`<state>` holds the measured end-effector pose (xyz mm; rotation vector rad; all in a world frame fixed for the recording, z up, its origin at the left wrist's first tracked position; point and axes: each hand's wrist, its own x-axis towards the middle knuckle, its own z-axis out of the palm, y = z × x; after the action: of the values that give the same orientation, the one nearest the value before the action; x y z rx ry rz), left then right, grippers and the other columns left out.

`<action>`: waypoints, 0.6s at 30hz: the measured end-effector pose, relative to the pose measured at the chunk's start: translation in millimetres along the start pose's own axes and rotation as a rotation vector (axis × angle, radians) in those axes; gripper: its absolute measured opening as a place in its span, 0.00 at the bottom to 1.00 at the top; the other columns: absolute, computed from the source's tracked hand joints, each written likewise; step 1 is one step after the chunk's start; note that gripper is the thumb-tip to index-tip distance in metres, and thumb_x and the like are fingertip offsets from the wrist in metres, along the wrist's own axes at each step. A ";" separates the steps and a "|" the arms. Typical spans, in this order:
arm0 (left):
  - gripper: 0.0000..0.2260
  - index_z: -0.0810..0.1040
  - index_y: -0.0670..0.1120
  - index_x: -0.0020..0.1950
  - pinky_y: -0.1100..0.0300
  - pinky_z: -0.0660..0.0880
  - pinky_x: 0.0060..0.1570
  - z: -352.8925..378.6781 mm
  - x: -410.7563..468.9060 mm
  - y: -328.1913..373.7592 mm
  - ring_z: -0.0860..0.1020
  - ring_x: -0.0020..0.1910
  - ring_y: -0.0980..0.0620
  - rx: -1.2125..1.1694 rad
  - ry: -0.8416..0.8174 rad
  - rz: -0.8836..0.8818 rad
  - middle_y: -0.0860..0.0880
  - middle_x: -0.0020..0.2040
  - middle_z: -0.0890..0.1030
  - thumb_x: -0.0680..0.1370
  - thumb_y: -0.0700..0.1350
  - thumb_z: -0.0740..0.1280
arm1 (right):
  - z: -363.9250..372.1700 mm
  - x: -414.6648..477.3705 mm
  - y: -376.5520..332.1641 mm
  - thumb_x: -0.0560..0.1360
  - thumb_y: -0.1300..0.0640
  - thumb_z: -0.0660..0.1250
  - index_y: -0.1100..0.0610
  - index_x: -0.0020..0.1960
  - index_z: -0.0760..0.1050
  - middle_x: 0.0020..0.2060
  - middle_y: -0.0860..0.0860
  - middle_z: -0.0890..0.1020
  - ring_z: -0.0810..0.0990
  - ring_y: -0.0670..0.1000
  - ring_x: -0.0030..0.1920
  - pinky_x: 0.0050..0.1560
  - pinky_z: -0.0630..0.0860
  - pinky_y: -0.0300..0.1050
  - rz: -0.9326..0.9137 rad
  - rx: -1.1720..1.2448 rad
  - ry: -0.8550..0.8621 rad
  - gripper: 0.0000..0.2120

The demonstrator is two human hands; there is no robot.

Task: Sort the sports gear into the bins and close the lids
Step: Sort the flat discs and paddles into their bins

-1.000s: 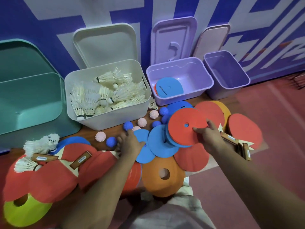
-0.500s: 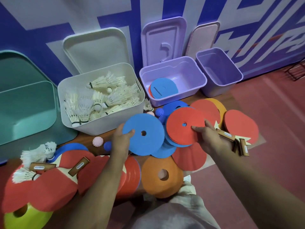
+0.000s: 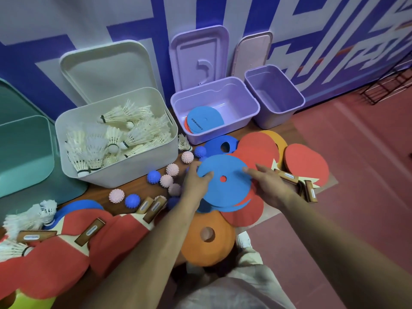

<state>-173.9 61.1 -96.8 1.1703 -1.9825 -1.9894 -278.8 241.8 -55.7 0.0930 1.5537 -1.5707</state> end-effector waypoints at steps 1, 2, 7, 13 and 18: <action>0.13 0.71 0.58 0.52 0.46 0.78 0.51 3.7 1.4 -0.5 0.79 0.51 0.45 0.062 -0.011 0.004 0.51 0.51 0.79 0.72 0.50 0.71 | -3.5 -3.8 -0.7 0.75 0.62 0.70 0.61 0.63 0.74 0.57 0.56 0.83 0.83 0.57 0.56 0.55 0.80 0.54 -0.023 -0.040 -0.005 0.17; 0.17 0.69 0.59 0.55 0.46 0.78 0.51 6.6 4.7 -2.1 0.79 0.52 0.46 0.103 -0.033 0.009 0.51 0.52 0.78 0.71 0.51 0.72 | -7.7 -5.9 -1.4 0.74 0.66 0.70 0.61 0.63 0.74 0.56 0.56 0.83 0.83 0.58 0.55 0.57 0.80 0.57 -0.046 -0.065 0.004 0.18; 0.17 0.73 0.47 0.61 0.50 0.73 0.58 4.8 9.7 -13.1 0.75 0.58 0.44 0.429 0.121 0.100 0.46 0.57 0.76 0.74 0.46 0.71 | -38.5 -2.8 -10.8 0.71 0.69 0.72 0.57 0.62 0.76 0.54 0.54 0.84 0.83 0.59 0.55 0.51 0.81 0.55 -0.123 -0.114 0.117 0.21; 0.36 0.65 0.38 0.70 0.50 0.72 0.61 5.7 -0.2 -51.5 0.72 0.64 0.39 0.666 0.155 -0.187 0.37 0.65 0.73 0.69 0.51 0.77 | -69.5 -2.7 -22.5 0.71 0.69 0.71 0.44 0.65 0.69 0.54 0.53 0.81 0.80 0.53 0.45 0.28 0.74 0.34 -0.217 -0.198 0.164 0.30; 0.36 0.64 0.35 0.70 0.53 0.73 0.57 23.9 0.1 -66.1 0.74 0.64 0.40 0.575 0.250 -0.284 0.37 0.66 0.73 0.68 0.45 0.78 | -87.7 2.8 -18.1 0.71 0.66 0.72 0.36 0.63 0.70 0.55 0.49 0.81 0.82 0.50 0.52 0.45 0.81 0.45 -0.247 -0.328 0.073 0.31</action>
<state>-158.8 90.3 -159.0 1.8010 -2.4300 -1.2885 -336.9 309.7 -61.9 -0.2349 1.9180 -1.4870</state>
